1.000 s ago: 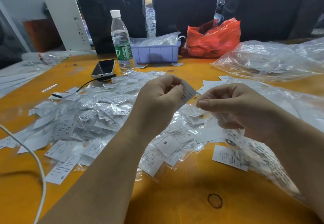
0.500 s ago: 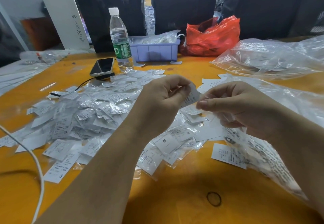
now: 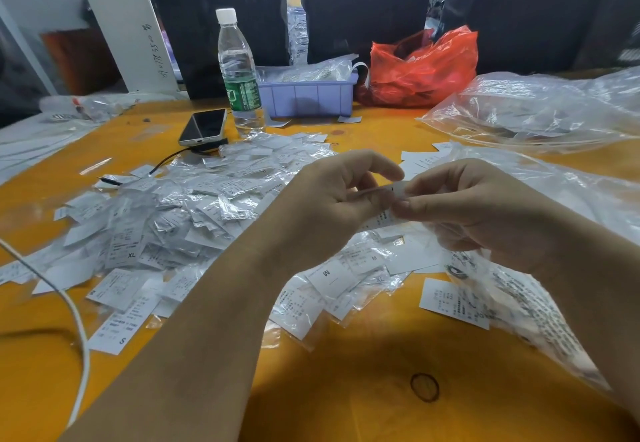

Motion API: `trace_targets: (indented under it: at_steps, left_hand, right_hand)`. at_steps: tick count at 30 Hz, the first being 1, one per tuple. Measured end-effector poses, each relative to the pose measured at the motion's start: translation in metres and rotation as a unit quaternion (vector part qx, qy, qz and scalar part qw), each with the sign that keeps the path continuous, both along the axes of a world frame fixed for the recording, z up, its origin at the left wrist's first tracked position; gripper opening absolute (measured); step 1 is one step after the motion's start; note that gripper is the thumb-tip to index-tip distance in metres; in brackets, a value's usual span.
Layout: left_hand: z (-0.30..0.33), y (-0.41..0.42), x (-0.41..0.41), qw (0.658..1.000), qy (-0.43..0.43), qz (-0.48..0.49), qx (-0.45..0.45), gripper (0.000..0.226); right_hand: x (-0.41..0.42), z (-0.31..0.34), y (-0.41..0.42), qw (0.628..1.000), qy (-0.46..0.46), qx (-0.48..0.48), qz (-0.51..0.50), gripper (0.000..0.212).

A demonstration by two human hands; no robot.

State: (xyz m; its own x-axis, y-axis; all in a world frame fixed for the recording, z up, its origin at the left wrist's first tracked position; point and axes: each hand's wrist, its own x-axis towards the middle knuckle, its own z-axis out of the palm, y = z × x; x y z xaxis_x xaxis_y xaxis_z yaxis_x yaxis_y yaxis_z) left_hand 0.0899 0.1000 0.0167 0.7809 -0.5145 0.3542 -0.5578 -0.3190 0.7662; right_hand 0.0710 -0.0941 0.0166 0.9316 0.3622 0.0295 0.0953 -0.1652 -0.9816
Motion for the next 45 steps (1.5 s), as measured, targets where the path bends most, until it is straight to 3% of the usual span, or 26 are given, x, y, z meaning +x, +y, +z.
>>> trace_targets:
  at_steps: [4, 10, 14, 19, 25, 31, 38, 42, 45]
  left_hand:
    - [0.001, 0.004, 0.003, 0.999, 0.039, -0.028, 0.015, 0.020]
    - [0.002, 0.009, 0.004, 0.991, 0.093, -0.086, 0.038, 0.035]
    - [0.003, 0.008, 0.003, 0.990, 0.099, -0.086, 0.054, 0.039]
    - [0.001, 0.005, 0.004, 0.995, 0.099, -0.024, 0.021, 0.030]
    - [0.001, 0.007, 0.006, 0.991, 0.132, -0.016, -0.002, 0.000]
    - [0.006, 0.014, 0.010, 0.984, 0.165, -0.009, -0.070, 0.006]
    - [0.006, 0.010, 0.009, 0.982, 0.153, 0.012, -0.106, 0.010]
    - [0.006, 0.010, 0.010, 0.981, 0.144, 0.032, -0.125, 0.012]
    - [0.006, 0.009, 0.010, 0.980, 0.139, 0.042, -0.133, 0.012]
  right_hand:
    - [0.000, 0.001, -0.001, 1.000, 0.010, -0.002, 0.006, 0.041]
    - [-0.003, 0.005, -0.002, 0.999, 0.020, -0.014, 0.030, 0.028]
    - [-0.003, 0.004, -0.001, 0.999, 0.020, -0.023, 0.036, 0.030]
    - [-0.002, 0.004, -0.002, 1.000, 0.016, -0.018, 0.015, 0.021]
    - [-0.001, 0.004, -0.003, 1.000, 0.012, 0.002, -0.023, 0.032]
    - [-0.001, 0.005, -0.005, 1.000, 0.017, 0.002, -0.020, 0.027]
    - [-0.002, 0.005, -0.003, 1.000, 0.019, -0.006, 0.003, 0.034]
    - [-0.001, 0.003, -0.003, 1.000, 0.007, -0.022, -0.004, 0.050]
    - [0.000, 0.003, -0.003, 1.000, 0.003, -0.024, 0.000, 0.045]
